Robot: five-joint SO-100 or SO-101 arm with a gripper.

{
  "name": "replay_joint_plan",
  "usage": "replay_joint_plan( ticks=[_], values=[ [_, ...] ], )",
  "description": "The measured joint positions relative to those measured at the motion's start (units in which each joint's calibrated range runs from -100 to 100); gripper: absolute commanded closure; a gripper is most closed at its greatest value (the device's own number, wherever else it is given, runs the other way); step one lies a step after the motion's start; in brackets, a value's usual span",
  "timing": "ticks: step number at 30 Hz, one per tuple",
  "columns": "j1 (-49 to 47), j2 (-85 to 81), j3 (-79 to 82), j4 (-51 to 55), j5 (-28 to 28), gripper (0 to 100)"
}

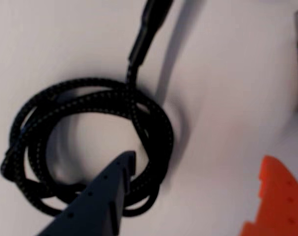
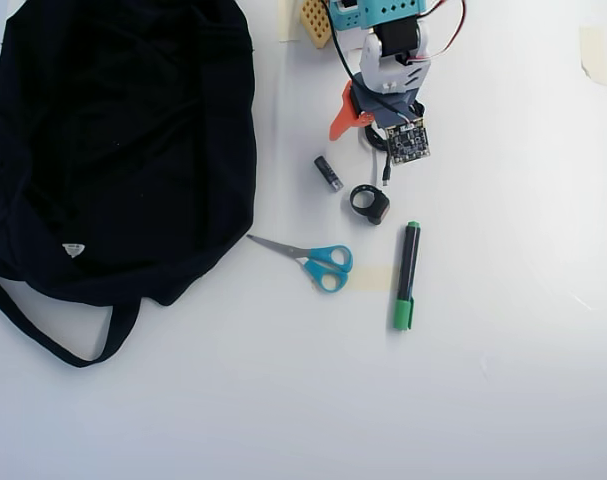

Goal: Put the cable into the black bag

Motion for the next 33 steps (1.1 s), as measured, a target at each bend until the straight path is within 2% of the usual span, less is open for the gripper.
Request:
replay_joint_plan(
  ticks=[15,26,33],
  values=[
    [-0.15,-0.33,4.56,-8.24,-0.59,68],
    [0.0,-0.75,4.56,-8.33,-1.17,98],
    [0.0,-0.25,4.56,-8.42,-1.42,98]
  ],
)
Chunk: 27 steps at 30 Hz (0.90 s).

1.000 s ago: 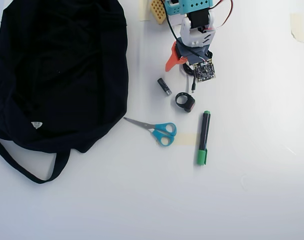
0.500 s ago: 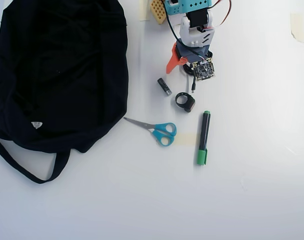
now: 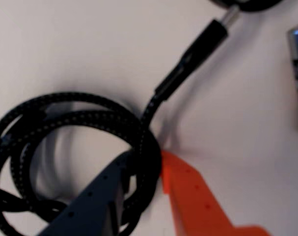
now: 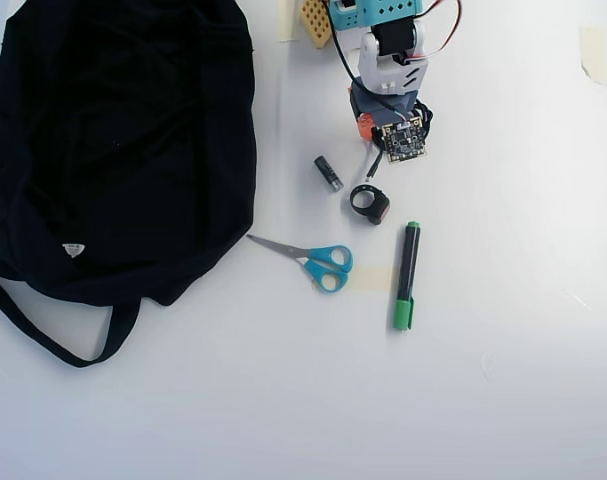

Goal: Put the cable into the black bag

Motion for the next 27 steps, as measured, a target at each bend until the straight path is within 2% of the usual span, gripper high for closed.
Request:
replay_joint_plan(
  ticks=[13,23,27],
  values=[
    [0.0,-0.33,-2.52,1.55,-0.05,98],
    [0.0,-0.33,-25.24,27.05,-0.05,98],
    [0.22,-0.33,-33.41,34.01,-0.05,98]
  ],
)
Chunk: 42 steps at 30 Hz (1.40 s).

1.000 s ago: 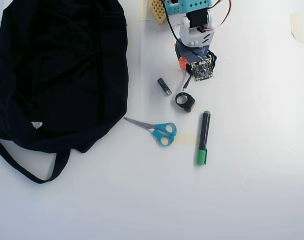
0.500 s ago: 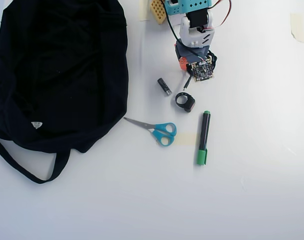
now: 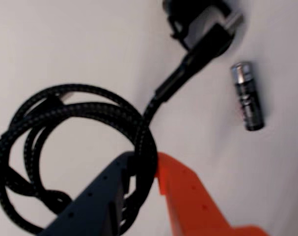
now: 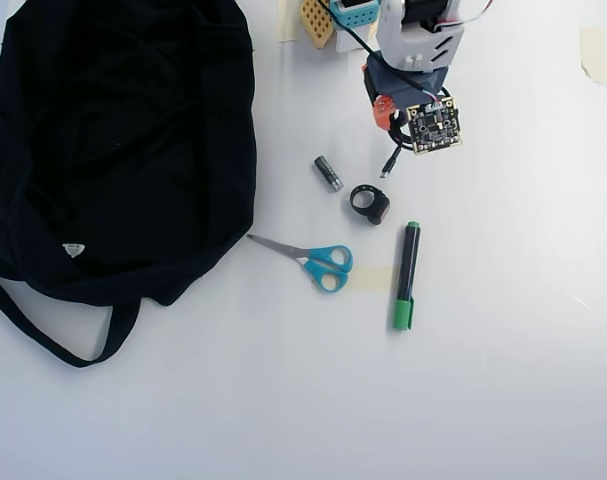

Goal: Put the cable into the black bag

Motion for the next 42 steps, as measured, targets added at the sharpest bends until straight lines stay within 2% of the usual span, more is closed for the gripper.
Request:
replay_joint_plan(
  ticks=[8,18,23,25,29,34,37,41,42],
  values=[
    [10.14,-0.91,-5.11,3.52,0.59,98],
    [26.16,-0.91,-5.19,-0.43,0.78,98],
    [35.49,-0.91,-5.19,-1.8,6.45,98],
    [38.87,-0.91,-5.19,-2.75,6.98,98],
    [42.32,-0.91,-5.19,-4.55,4.05,98],
    [49.45,-0.83,-5.19,-12.02,2.39,98],
    [57.46,0.83,-5.19,-20.52,2.15,98],
    [64.07,14.78,-5.11,-31.0,2.25,97],
    [66.42,20.42,-5.19,-36.32,2.25,97]
  ],
)
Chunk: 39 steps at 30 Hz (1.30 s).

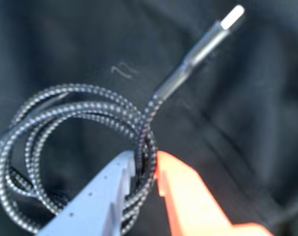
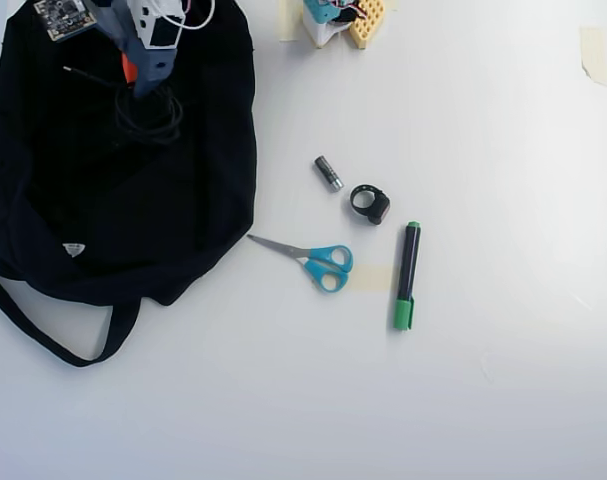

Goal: Put the cable into the black bag

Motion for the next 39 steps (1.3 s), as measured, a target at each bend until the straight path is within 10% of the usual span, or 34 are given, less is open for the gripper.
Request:
replay_joint_plan(
  ticks=[9,20,39],
  values=[
    [2.72,3.82,-2.2,0.09,0.24,77],
    [-40.56,-43.01,14.47,13.05,-6.54,98],
    [-53.56,-76.55,49.92,13.05,-2.49,98]
  ],
)
